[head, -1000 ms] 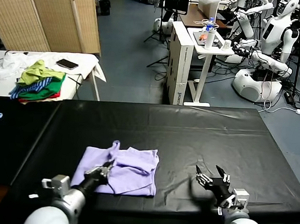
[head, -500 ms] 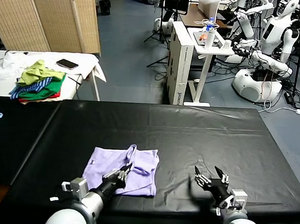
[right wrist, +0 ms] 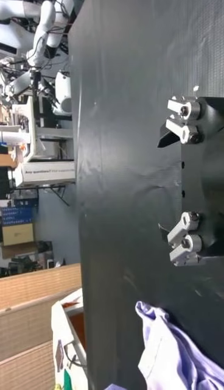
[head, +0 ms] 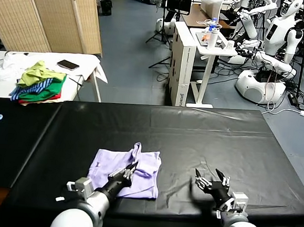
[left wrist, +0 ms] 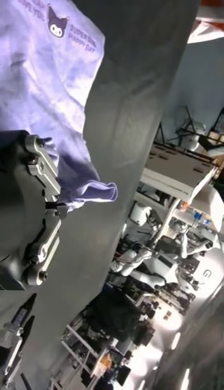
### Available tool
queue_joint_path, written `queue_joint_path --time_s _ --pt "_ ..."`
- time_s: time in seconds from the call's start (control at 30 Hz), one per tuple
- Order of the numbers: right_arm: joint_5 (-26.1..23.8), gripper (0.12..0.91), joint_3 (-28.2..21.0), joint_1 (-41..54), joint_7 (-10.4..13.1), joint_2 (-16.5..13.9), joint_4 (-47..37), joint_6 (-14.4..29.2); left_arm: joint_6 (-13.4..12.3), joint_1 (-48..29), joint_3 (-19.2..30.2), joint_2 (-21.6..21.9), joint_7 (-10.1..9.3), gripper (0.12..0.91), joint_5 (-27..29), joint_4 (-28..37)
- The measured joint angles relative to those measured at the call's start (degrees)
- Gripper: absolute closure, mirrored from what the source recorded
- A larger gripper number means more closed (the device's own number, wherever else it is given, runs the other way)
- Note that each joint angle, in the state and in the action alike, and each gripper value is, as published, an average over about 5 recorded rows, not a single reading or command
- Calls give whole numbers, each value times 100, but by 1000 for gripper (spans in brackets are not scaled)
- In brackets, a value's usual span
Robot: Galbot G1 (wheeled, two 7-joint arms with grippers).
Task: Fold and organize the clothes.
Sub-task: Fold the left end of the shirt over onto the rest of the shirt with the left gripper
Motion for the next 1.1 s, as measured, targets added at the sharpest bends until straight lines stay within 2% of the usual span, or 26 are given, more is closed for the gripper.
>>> queue_joint_path --time_s 0.77,0.87,1.03,1.1 --pt "-1 118 -7 -23 -22 -20 35 -2 -55 -30 151 -285 89 863 347 251" --pt "-16 118 -24 -33 -34 -25 49 -3 -62 -52 195 -337 98 773 352 295" --pt "-51 118 -93 -51 -85 -70 84 3 -60 -78 298 -452 106 466 230 365" --pt "-56 118 -134 -53 -173 -110 119 34 -54 -72 322 -495 113 333 76 367"
